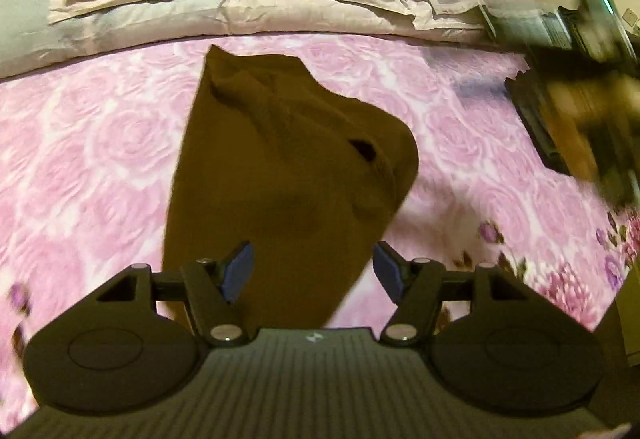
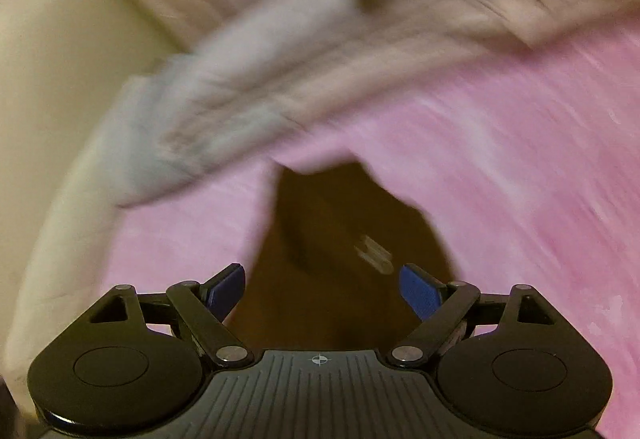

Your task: Fold clothes

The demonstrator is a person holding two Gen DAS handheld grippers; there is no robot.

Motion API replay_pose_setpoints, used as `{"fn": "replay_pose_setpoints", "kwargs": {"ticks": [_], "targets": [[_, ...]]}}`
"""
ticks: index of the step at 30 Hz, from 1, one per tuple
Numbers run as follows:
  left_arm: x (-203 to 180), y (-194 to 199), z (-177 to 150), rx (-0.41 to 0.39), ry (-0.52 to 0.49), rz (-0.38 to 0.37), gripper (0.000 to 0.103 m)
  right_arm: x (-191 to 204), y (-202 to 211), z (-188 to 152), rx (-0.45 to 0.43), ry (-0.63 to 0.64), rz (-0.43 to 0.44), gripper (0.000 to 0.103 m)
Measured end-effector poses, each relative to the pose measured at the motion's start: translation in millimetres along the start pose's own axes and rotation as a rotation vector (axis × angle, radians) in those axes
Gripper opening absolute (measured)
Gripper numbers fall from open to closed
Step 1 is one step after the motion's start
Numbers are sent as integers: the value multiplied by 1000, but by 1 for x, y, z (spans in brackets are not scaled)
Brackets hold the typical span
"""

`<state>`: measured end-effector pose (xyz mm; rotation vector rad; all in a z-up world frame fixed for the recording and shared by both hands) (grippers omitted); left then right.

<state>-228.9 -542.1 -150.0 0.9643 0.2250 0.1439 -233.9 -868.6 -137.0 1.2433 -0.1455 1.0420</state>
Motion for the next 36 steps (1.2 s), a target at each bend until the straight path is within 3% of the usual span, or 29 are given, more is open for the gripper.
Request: {"fn": "replay_pose_setpoints", "kwargs": {"ticks": [4,9,10,11,13,14,18,20,24,28,31,36], "targets": [[-17,-54,25,22,-39,-21,62,-68,4,-37,47,-106,-108,87],[-62,-121,33,79,-194,-26,61,-95,-8,-61,80,-86,-133,87],[-70,-133,28,104,-244,0,56,-95,-13,-63,81,-80,-130,87],[-73,-142,24,130,-290,37,33,-95,-18,-64,81,-75,-127,87],[-71,-138,19,128,-311,68,6,-95,-27,-66,82,-59,-124,87],[-66,-129,18,111,-296,71,4,-93,-32,-65,85,-51,-121,87],[-16,-59,19,-30,-118,94,3,-85,-53,-62,99,2,-99,87],[31,-18,21,-77,-45,193,3,-77,-63,-58,107,48,-84,87],[134,25,15,-107,129,385,3,-60,-95,-57,139,142,-72,87],[189,23,-5,-68,268,462,6,-46,-117,-63,129,189,-71,87],[187,22,-31,-66,340,425,39,-44,-119,-66,105,159,-64,87],[143,-5,-84,61,336,295,49,-38,-121,-77,114,156,-31,87]]}}
Point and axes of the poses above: each gripper's, at about its wrist camera, not at the fingertips, and y roughly against the way its jaws point, x to its left, z to its top, the point moved 4 cm from there along -y, roughly the way its jaws point, and after that the axes turned 7 degrees about -y, right-handed, at the moved point
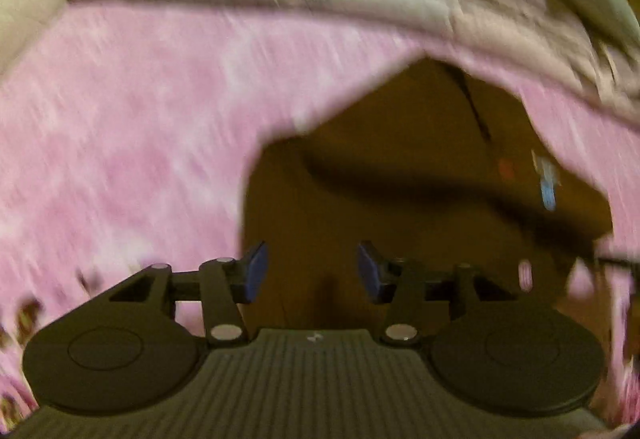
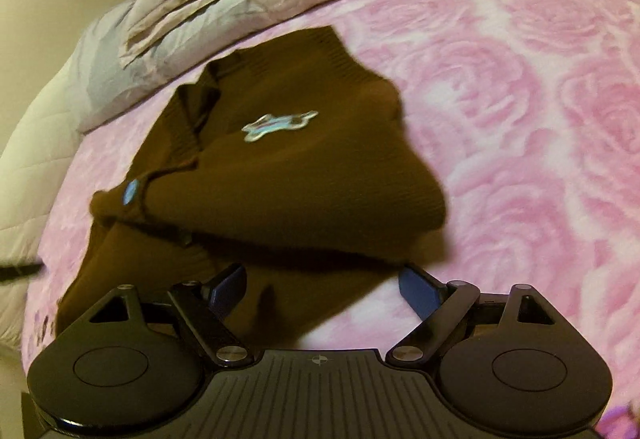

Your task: Fold clothes

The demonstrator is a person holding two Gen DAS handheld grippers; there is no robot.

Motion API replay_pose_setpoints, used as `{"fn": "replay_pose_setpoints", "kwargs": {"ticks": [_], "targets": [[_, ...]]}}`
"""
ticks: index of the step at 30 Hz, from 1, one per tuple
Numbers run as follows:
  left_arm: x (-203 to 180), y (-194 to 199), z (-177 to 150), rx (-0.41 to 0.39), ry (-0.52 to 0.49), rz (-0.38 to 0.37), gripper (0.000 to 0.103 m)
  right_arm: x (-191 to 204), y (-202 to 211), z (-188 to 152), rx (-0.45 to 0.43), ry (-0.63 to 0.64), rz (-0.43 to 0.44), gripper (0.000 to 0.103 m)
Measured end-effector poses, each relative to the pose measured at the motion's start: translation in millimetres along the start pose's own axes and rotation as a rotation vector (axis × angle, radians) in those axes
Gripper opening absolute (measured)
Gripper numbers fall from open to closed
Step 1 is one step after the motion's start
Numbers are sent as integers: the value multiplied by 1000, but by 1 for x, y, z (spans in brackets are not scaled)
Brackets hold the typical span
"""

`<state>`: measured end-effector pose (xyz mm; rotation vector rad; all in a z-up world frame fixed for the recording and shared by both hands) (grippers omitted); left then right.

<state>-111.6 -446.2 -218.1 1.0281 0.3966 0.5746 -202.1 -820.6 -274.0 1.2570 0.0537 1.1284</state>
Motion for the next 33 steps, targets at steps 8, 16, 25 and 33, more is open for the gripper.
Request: {"fn": "replay_pose_setpoints", "kwargs": {"ticks": [8,16,25,33], "targets": [[-12,-28,-44,116,-100,-52,5,18,-14,-13,27,-20,5,30],[18,72,-23,12,-65,-247,2,51,61,-3,89,92,-109,2],[14,133,-104,233,-117,-390,0,103,190,-80,272,198,-259,3],[31,115,-125,287,-202,-338,10,86,163,-144,304,74,-370,4]]}}
Point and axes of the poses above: each gripper's, at about its wrist camera, not at the fingertips, and y roughly against the way its jaws point, x to its left, z to its top, the point moved 4 cm from there along -y, roughly the way its jaws point, and after that the axes turned 7 degrees about -y, right-handed, at the moved point
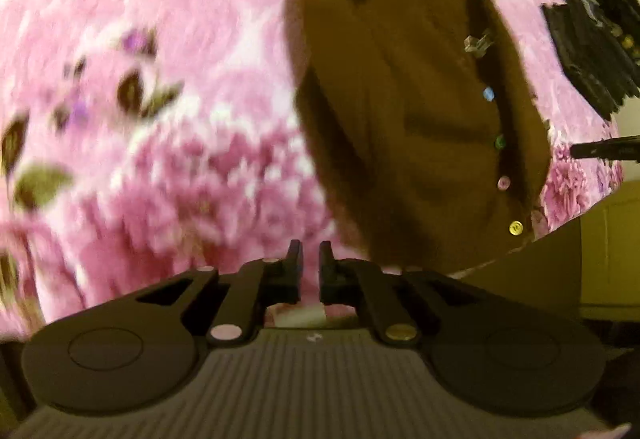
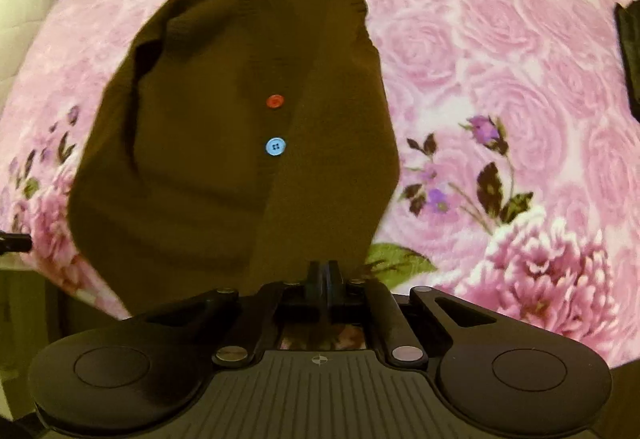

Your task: Fold clothes

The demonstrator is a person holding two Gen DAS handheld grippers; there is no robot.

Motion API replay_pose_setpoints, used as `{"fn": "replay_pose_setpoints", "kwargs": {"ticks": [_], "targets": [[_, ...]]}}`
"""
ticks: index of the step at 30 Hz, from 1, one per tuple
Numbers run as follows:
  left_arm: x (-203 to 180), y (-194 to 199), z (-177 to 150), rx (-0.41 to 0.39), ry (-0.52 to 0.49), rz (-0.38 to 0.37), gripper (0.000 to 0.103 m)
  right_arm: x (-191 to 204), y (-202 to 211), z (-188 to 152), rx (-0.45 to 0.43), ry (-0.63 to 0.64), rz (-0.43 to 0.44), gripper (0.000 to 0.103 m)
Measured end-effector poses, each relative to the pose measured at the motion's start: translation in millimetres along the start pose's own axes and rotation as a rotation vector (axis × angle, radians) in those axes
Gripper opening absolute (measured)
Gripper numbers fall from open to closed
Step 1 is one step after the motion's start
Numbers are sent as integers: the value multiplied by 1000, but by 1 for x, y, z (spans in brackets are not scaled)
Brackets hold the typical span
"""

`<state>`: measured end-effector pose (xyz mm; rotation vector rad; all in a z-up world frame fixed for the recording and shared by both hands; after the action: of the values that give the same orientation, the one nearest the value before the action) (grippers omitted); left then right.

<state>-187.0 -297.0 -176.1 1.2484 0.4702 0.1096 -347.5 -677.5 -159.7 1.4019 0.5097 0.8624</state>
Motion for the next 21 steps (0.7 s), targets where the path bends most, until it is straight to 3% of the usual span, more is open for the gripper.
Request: {"fn": "replay_pose_setpoints", "kwargs": {"ticks": [1,2,3,4,11,16,18,19,21], "targets": [[-2,0,12,-24,-32,1,20,0,-2,2,-6,-20,-9,10],[-7,-1,27,-52,-67,1,29,-2,-1,5,-16,-39,-24,41],[-13,-2,44,-83,-104,-5,31,1,2,10,-34,-52,-34,77],[-20,-4,60,-110,-142,-10,31,0,7,19,-65,-58,-37,82],[-63,-62,194,-273,-366,65,43,4,0,85,-141,74,47,82],[-54,-139,265,-241,-383,141,42,-13,-51,171,-226,242,132,82],[-41,-166,281,-195,-343,125,10,-14,-73,205,-241,300,162,82],[-34,-169,284,-178,-323,88,2,-14,-83,222,-249,329,176,82],[-25,-151,284,-208,-295,46,2,-11,-102,252,-264,381,206,82]]}}
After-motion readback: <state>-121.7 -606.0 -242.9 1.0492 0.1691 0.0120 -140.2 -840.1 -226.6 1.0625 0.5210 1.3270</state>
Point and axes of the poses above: each gripper's, at about its wrist camera, not at the fingertips, and y roughly against the way its jaws point, x to its left, z to its top, the point moved 4 cm from there along -y, roughly the way its jaws point, and after that the axes turned 7 degrees about -y, right-handed, at the moved point
